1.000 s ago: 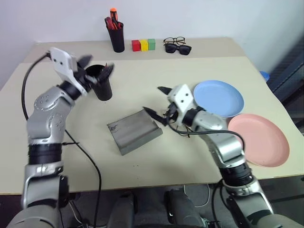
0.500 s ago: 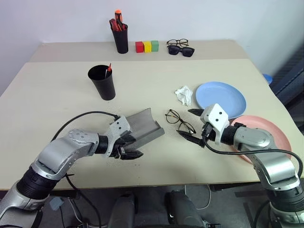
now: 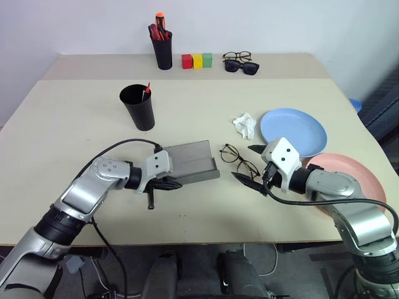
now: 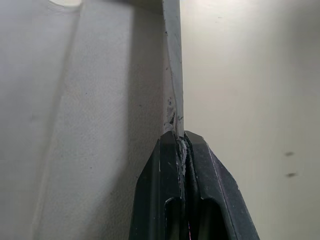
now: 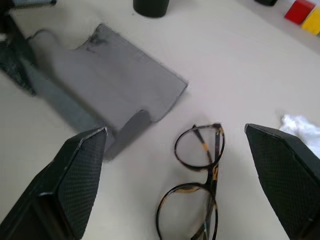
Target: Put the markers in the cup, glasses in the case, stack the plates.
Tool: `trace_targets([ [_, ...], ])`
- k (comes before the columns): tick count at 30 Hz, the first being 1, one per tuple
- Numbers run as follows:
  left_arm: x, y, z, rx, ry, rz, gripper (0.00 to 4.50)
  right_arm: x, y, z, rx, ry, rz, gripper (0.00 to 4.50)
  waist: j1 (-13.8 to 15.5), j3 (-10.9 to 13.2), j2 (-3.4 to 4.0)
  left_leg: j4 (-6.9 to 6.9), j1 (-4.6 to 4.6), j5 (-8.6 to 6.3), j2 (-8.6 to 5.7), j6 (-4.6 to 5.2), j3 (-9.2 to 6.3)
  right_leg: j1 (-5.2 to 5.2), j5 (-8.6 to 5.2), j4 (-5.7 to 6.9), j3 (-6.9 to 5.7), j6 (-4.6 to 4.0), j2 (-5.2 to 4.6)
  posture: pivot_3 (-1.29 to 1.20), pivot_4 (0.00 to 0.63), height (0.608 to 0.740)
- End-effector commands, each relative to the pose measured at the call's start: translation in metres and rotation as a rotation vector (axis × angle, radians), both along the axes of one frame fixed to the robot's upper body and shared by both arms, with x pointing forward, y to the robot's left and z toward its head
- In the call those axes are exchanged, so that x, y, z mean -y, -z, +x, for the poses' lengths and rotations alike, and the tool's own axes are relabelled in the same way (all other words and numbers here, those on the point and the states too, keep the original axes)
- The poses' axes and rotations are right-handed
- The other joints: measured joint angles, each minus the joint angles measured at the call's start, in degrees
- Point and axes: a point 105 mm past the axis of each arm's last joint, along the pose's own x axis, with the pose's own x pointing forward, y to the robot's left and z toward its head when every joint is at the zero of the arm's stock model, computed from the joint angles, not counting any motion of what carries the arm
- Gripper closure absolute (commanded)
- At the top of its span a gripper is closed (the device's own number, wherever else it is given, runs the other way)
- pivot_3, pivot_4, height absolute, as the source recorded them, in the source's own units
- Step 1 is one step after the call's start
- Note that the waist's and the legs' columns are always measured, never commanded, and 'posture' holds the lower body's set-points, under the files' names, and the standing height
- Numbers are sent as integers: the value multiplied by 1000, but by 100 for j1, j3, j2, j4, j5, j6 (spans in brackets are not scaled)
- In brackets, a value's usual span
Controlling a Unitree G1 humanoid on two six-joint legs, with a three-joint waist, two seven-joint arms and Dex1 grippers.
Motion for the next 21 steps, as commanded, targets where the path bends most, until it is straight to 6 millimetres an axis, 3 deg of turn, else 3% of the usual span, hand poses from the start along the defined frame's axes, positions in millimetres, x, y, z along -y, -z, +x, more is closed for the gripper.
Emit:
trace_targets([
  [1,-4,-9,6,34,55,32,4457,3,-4,1,0,29,-11,0,-7,0,0,1,0,-1,0,1,0,0,0,1,0,0,0,0,150,740],
  [3,-5,-10,8,29,67,49,4457,5,-3,4,-15,61,-13,0,-28,0,0,0,0,-1,1,2,0,-1,0,1,0,0,3,0,150,740],
  [7,-1,-20,16,53,50,1,3247,7,-3,12,-32,136,0,0,-22,0,0,1,0,-1,2,2,-2,-1,0,2,0,0,5,0,150,740],
  [10,4,-37,24,106,-9,-83,3247,8,-4,21,-43,208,6,0,-18,0,0,6,-4,-1,2,2,-7,-2,0,2,0,1,3,0,150,740],
  [13,-2,-52,16,137,-39,-124,3247,-1,-3,25,-65,224,-1,0,-38,0,0,9,-9,-2,4,3,-19,-7,0,5,-1,1,4,0,150,740],
  [21,-29,-59,-6,149,-123,-158,3247,-6,2,34,-115,290,-17,0,-26,1,4,8,-8,-2,6,4,-19,-10,0,7,3,0,0,0,150,740],
])
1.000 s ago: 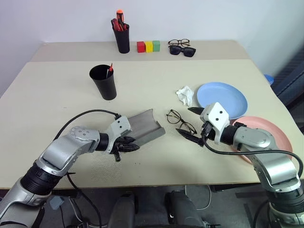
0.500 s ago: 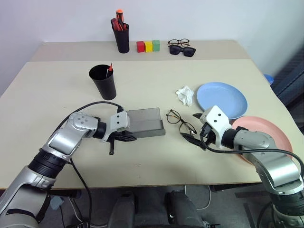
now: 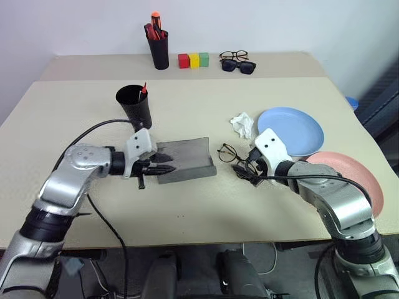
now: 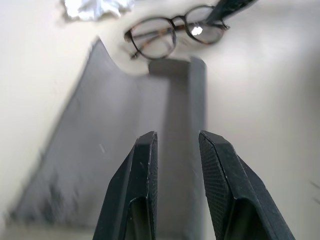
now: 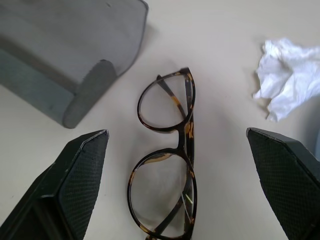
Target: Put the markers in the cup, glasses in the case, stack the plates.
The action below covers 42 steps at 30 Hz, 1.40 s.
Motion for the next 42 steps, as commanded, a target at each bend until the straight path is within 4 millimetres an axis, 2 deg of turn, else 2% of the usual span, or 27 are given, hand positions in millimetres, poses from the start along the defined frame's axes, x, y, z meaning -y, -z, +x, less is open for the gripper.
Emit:
trace_targets([
  [1,-8,-14,-3,55,-42,-20,3247,-2,-8,6,26,21,-2,0,27,0,0,1,0,0,0,0,-2,2,0,0,-2,0,0,0,150,740],
  [5,-16,-8,-5,52,-97,-25,3247,-1,-5,11,6,51,-7,0,19,0,0,3,-1,-1,-2,2,-1,4,0,-2,-4,0,-3,0,150,740],
  [14,-17,0,-9,57,-123,-41,3247,0,4,20,-5,75,-21,0,8,0,0,3,-1,-2,-1,4,1,2,0,-2,-3,0,-2,0,150,740],
  [18,-15,3,-13,57,-113,-38,3165,-2,5,23,-9,76,-18,1174,-2,0,1,1,0,-2,0,4,0,1,0,-1,-2,0,0,0,150,740],
  [19,-15,3,-13,58,-111,-40,3165,-2,5,23,-9,75,-21,1817,-1,0,1,1,0,-2,0,4,1,1,0,-1,-3,0,0,0,150,740],
  [20,-14,3,-14,57,-107,-44,3165,-2,6,23,-12,76,-22,2214,0,0,1,1,0,-2,-1,4,1,1,0,-1,-2,0,-1,0,150,740],
  [24,-7,-2,-17,60,-94,-60,3165,-2,6,23,-14,79,-27,4328,13,0,0,2,-1,-2,-1,4,1,2,0,-2,-2,0,-3,0,150,740],
  [30,2,-11,-21,70,-78,-96,3165,-1,0,25,16,70,-47,4425,6,0,1,1,0,-2,-1,4,0,2,0,-1,-2,0,-1,0,150,740],
  [34,-12,-11,-17,84,-144,-97,3165,-9,-22,27,134,2,-100,4425,-9,2,4,1,0,-2,-1,4,2,1,0,-1,-2,0,-2,0,150,740],
  [38,-52,-3,-13,67,-305,-86,3165,-51,-65,19,336,-275,-122,4425,-79,9,15,-6,2,-2,0,4,4,-7,0,0,1,0,2,0,150,740],
  [42,-78,6,-17,39,-402,-96,3165,-94,-79,11,411,-523,-116,4425,-146,8,13,-15,2,-2,6,4,0,-7,-1,-3,-3,-2,2,0,150,740],
])
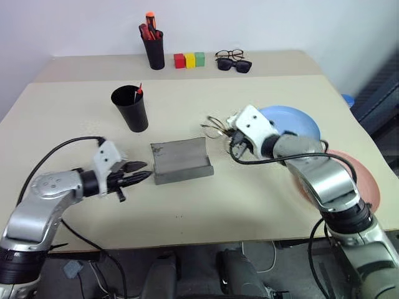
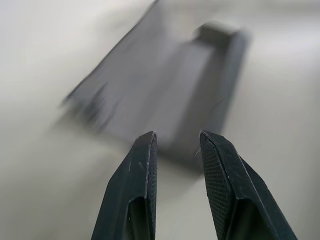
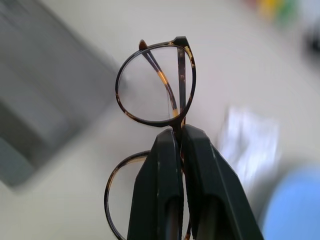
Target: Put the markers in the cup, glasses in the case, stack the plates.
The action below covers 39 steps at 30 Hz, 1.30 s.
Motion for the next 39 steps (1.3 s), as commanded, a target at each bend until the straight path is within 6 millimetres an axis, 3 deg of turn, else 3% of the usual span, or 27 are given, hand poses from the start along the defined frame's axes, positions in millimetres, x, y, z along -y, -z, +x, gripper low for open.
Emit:
trace_targets([
  [1,-20,-6,-3,38,-66,4,3165,-43,-11,-9,66,-224,-15,4425,-13,0,0,0,0,0,1,0,1,0,0,-1,0,0,-2,0,150,740],
  [4,-30,-3,-8,33,-102,5,3165,-68,-5,-3,60,-306,-18,4425,-11,0,0,0,2,0,1,0,3,0,0,0,0,0,-6,0,150,740],
  [7,-30,-3,-15,35,-106,-4,3165,-83,13,3,40,-370,-49,4425,15,-1,-1,-1,0,0,0,-1,1,1,0,0,-2,0,-13,0,150,740],
  [13,-29,4,-28,30,-103,-16,3165,-73,49,7,-32,-412,-153,4425,26,-1,-1,-3,-2,0,-5,-1,1,1,1,-3,-3,1,-29,0,150,740],
  [20,-29,10,-25,29,-98,-21,3165,-66,56,-2,-84,-446,-173,4425,-9,-1,-1,-8,1,0,-3,-2,1,-4,1,0,-3,0,-19,0,150,740],
  [23,-26,3,-14,55,-89,-42,3165,-66,51,2,-61,-420,-165,3504,3,-1,-1,-8,4,1,-5,-2,0,-3,1,2,-4,-1,-16,0,150,740],
  [25,-23,-3,-6,52,-89,-88,3165,-66,45,6,-26,-393,-148,2524,15,-1,-2,-7,3,1,-6,-2,0,-1,1,2,-4,0,-17,0,150,740],
  [26,-20,-7,1,34,-99,-127,3418,-65,40,6,-12,-385,-133,2050,19,-1,-2,-6,2,1,-7,-2,0,-1,1,2,-4,0,-19,0,150,740],
  [29,-6,-16,20,19,-102,-177,4460,-60,30,7,16,-361,-92,2023,36,-1,-2,-3,1,1,-11,-2,-2,0,1,3,-6,1,-19,0,150,740],
  [34,34,-40,79,86,-191,-139,4460,-40,16,-5,34,-332,-22,2023,172,-3,-6,9,-4,1,-18,-3,-4,1,2,7,-8,3,-17,0,150,740],
  [39,69,-55,103,9,-205,-194,4460,-25,11,-26,34,-330,7,2023,138,-3,-6,18,-9,1,-19,-2,-2,0,2,7,-6,3,-14,0,150,740],
])
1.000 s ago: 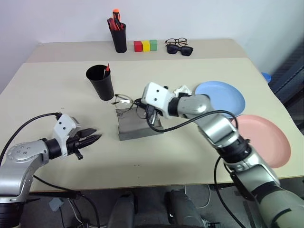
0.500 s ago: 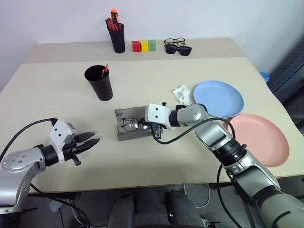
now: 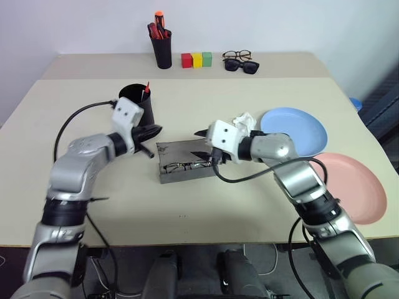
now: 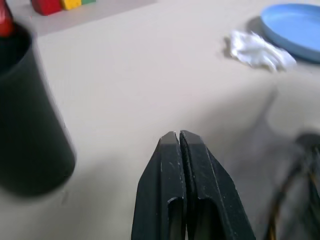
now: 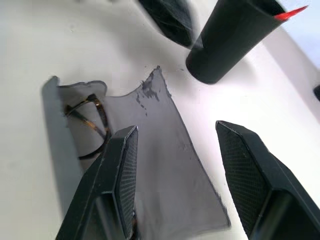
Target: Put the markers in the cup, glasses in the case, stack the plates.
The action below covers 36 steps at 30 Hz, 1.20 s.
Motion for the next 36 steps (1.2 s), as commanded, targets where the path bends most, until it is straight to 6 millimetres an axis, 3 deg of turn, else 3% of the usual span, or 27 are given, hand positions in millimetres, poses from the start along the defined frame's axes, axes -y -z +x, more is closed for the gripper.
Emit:
trace_targets([
  [1,16,-14,15,-52,-35,-70,4460,10,-17,-20,41,-15,39,2023,-10,0,0,0,0,0,1,0,0,-1,0,0,1,0,2,0,150,740],
  [4,30,-1,28,-230,-61,-59,4460,27,-13,-34,13,39,42,2023,10,1,-1,13,-6,0,2,1,-4,1,0,1,-5,0,9,0,150,740],
  [7,36,14,25,-318,-5,-4,4460,40,-12,-36,-8,121,52,2023,-59,-1,2,15,-2,-3,2,5,-2,2,-1,3,4,1,10,0,150,740],
  [13,41,20,14,-394,86,-35,4460,55,-7,-40,-28,209,50,2023,-34,0,2,16,-3,-2,6,4,-3,0,-1,3,4,0,14,0,150,740],
  [16,40,17,2,-369,155,-24,4460,57,-6,-41,-26,222,42,2023,-20,0,2,17,-3,-2,6,4,-2,1,-1,3,5,0,11,0,150,740],
  [20,37,17,-39,-317,316,27,4460,63,-10,-33,3,253,37,2023,-29,1,3,14,-3,-2,9,3,0,0,-1,2,9,-1,10,0,150,740],
  [25,31,38,-74,-311,376,109,4460,78,-9,-17,3,338,28,2023,15,0,3,20,-2,-2,10,3,-2,7,-1,1,8,-1,4,0,150,740],
  [28,34,32,-80,-187,404,57,4460,103,-1,0,-6,484,-15,2023,40,0,3,28,-2,-3,9,5,-5,18,-2,-4,2,-1,-1,0,150,740],
  [31,37,15,-85,43,424,-8,4460,143,14,21,-22,713,-49,2023,34,0,2,30,-3,-4,8,6,-2,18,-2,-7,2,-2,-6,0,150,740],
  [36,42,21,-95,86,452,-12,4460,177,40,36,19,871,-169,2023,18,-1,7,29,-3,-4,7,7,3,16,-2,-7,3,-2,-3,0,150,740],
])
